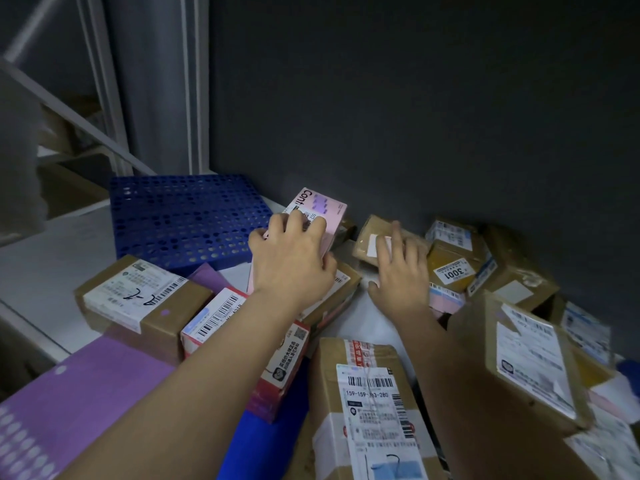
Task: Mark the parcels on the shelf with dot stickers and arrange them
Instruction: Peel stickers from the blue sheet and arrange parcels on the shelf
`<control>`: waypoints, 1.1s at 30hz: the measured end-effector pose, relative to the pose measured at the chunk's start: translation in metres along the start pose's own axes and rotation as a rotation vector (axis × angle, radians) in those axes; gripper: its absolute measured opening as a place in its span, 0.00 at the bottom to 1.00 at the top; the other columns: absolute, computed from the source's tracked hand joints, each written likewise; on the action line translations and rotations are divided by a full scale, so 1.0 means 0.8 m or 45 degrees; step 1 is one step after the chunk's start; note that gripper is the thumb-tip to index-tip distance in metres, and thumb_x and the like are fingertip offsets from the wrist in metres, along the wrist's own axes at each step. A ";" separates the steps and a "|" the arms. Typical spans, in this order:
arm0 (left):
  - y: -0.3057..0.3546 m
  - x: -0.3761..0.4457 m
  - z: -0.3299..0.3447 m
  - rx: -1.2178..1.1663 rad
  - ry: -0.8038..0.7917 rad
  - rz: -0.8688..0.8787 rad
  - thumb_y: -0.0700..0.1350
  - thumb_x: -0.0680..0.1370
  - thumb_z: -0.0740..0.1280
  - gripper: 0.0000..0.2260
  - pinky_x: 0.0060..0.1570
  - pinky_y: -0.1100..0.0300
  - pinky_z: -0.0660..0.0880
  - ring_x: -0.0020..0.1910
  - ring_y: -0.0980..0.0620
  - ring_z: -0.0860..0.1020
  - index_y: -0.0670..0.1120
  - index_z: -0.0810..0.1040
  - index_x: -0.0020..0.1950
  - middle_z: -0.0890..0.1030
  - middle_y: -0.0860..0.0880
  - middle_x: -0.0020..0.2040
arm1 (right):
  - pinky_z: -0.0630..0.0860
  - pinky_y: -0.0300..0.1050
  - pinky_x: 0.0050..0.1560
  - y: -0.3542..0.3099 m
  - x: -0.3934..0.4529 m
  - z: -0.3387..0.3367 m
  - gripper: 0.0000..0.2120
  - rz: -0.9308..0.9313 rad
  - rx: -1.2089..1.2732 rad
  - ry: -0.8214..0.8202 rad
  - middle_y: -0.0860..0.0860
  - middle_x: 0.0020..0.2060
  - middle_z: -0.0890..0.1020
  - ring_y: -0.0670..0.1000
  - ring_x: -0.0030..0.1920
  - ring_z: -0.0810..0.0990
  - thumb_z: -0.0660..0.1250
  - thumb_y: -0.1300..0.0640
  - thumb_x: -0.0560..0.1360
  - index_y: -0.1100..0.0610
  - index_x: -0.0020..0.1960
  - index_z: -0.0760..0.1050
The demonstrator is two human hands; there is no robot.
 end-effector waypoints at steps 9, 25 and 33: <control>0.003 -0.001 -0.001 0.010 -0.010 -0.002 0.57 0.77 0.57 0.19 0.59 0.45 0.65 0.66 0.45 0.64 0.51 0.66 0.66 0.68 0.47 0.67 | 0.67 0.58 0.64 0.016 0.012 -0.020 0.40 0.257 0.130 0.103 0.61 0.65 0.69 0.63 0.64 0.69 0.76 0.60 0.64 0.52 0.66 0.55; 0.036 -0.061 -0.078 -0.827 -0.044 -0.043 0.57 0.81 0.52 0.20 0.66 0.51 0.62 0.66 0.45 0.70 0.46 0.74 0.63 0.75 0.45 0.64 | 0.61 0.53 0.69 0.051 -0.131 -0.219 0.41 0.480 1.201 0.548 0.50 0.67 0.66 0.51 0.68 0.62 0.78 0.56 0.62 0.53 0.70 0.62; 0.063 -0.141 -0.165 -2.097 -0.885 -0.457 0.76 0.66 0.52 0.39 0.58 0.45 0.75 0.57 0.47 0.78 0.55 0.67 0.68 0.78 0.49 0.59 | 0.62 0.44 0.67 0.038 -0.229 -0.278 0.41 0.260 1.196 0.603 0.53 0.64 0.67 0.50 0.66 0.64 0.78 0.58 0.61 0.57 0.69 0.62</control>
Point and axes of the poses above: each hand's wrist, its own x-axis towards the middle knuckle, its own z-axis out of the palm, y = z × x, the point moved 1 cm from there along x, towards the middle knuckle
